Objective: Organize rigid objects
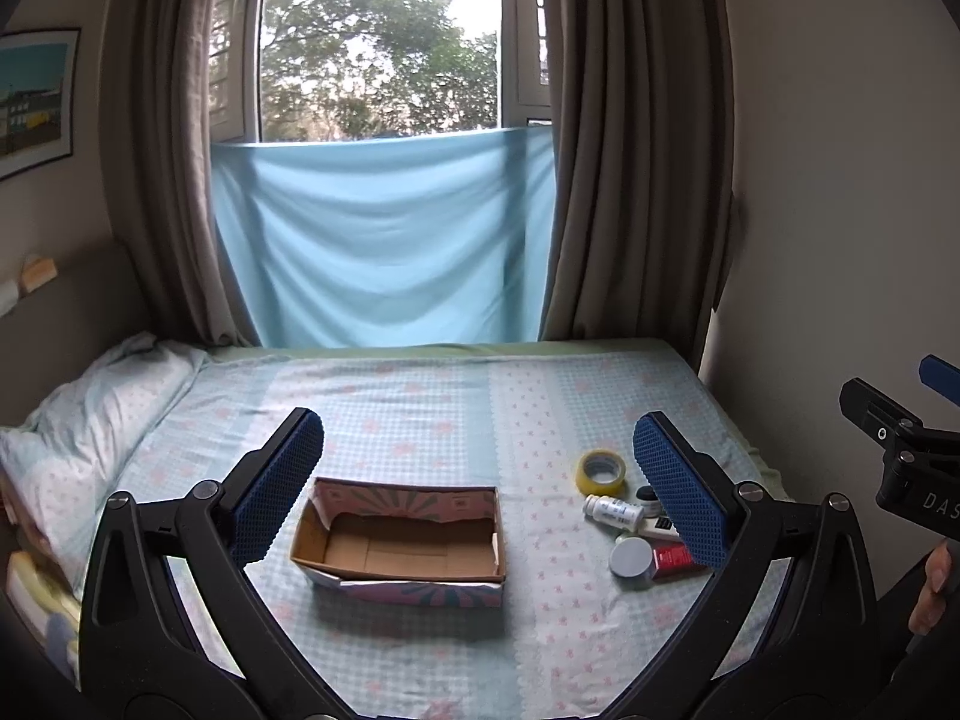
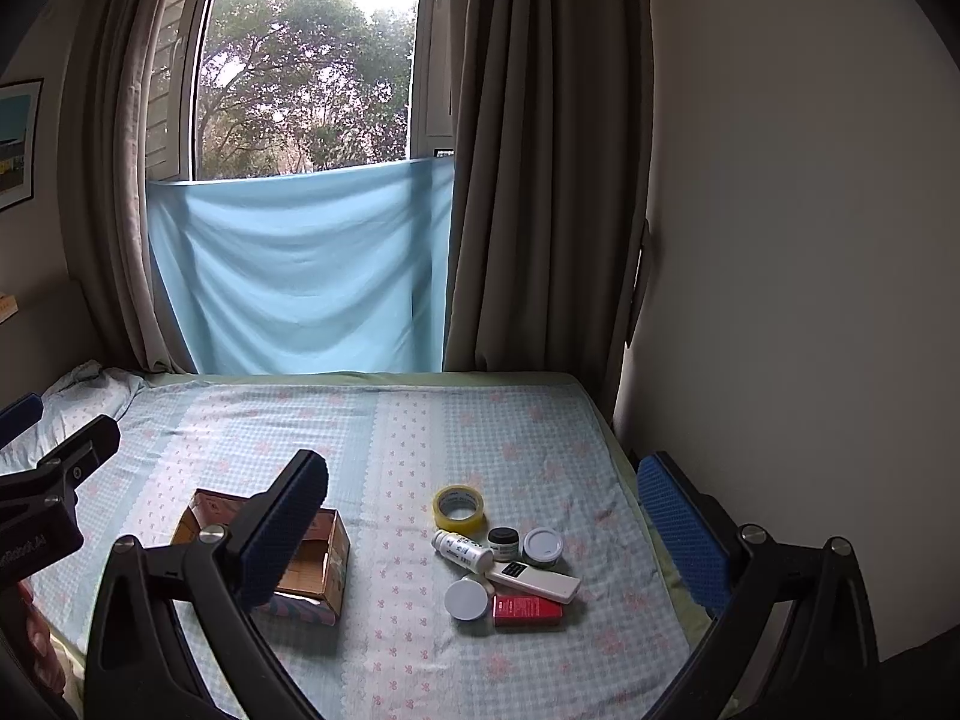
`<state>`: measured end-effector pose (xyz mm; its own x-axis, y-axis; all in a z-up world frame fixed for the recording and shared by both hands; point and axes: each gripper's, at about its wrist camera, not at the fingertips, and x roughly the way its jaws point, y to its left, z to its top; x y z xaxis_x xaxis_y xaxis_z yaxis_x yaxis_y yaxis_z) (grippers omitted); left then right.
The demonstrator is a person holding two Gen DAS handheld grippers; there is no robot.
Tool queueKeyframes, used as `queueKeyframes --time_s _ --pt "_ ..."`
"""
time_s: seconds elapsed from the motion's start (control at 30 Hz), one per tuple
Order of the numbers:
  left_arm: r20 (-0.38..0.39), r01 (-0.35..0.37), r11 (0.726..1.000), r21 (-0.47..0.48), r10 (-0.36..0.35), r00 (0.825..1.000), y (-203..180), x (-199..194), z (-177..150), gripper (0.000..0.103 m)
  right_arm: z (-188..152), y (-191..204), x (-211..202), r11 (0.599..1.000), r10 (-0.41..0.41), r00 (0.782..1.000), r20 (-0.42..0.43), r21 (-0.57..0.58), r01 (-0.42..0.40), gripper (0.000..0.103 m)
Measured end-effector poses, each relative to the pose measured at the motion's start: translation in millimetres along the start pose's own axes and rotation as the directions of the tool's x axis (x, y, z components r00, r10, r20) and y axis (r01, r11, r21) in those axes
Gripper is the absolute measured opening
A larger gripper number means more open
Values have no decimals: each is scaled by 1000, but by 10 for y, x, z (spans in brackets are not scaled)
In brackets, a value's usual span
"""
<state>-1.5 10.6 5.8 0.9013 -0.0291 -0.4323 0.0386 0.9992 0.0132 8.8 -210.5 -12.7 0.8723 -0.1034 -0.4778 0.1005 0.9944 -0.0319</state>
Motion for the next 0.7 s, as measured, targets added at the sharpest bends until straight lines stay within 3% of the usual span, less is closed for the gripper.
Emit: queueKeyframes --time_s 0.4,0.7 --pt "-83 56 998 31 -53 995 128 277 73 103 38 160 121 1000 -24 999 -35 -4 24 103" --pt "-223 155 987 38 -143 964 -50 893 -75 103 -165 -17 435 996 -49 985 -166 63 61 103"
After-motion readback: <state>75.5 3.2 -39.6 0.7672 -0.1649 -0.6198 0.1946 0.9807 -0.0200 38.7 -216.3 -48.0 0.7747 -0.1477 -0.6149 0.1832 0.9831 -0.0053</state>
